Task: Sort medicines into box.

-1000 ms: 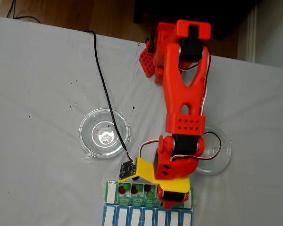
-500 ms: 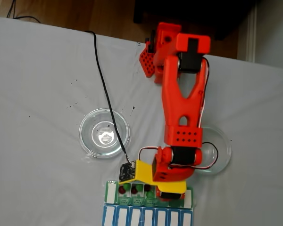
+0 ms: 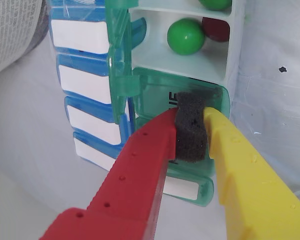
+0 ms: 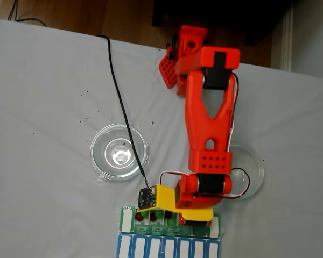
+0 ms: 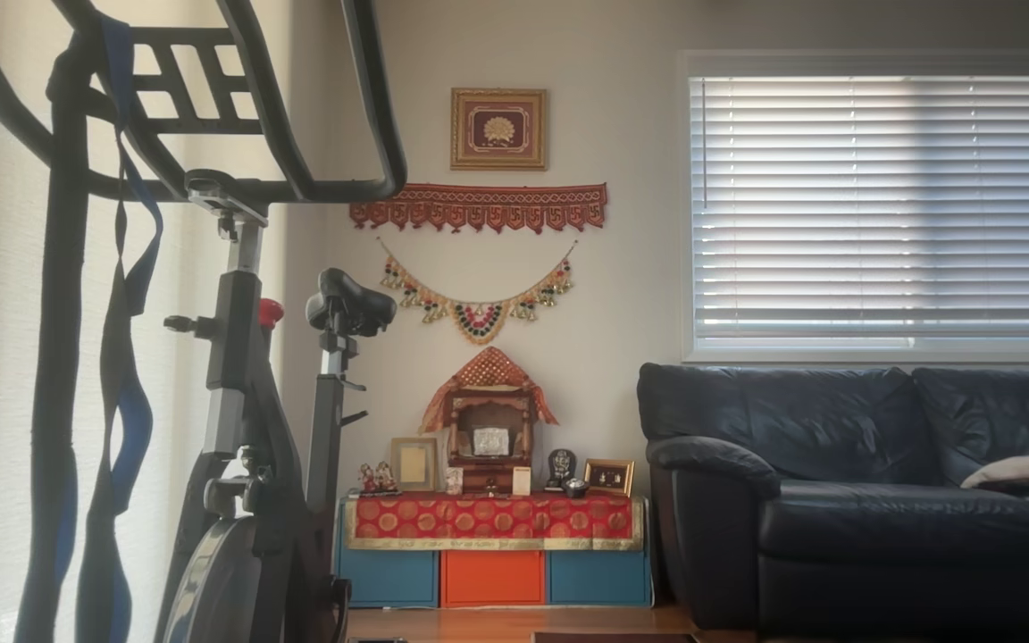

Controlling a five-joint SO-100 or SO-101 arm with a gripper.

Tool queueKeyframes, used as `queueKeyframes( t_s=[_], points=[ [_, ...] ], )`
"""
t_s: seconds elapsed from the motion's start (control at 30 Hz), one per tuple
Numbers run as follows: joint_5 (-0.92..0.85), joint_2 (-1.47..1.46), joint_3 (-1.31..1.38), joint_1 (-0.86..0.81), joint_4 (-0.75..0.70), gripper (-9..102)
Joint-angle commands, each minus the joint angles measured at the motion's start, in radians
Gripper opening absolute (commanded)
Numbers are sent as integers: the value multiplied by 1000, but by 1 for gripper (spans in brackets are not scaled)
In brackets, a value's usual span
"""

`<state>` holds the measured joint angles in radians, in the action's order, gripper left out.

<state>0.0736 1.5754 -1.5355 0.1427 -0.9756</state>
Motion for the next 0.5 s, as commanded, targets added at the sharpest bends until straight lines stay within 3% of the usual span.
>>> queueKeyframes(
  t_s=[0.0,0.23,0.47],
  points=[
    [-14,3,46,18,-21,1],
    [-3,123,6,8,55,1],
    [51,262,-44,-55,253,1]
  ],
)
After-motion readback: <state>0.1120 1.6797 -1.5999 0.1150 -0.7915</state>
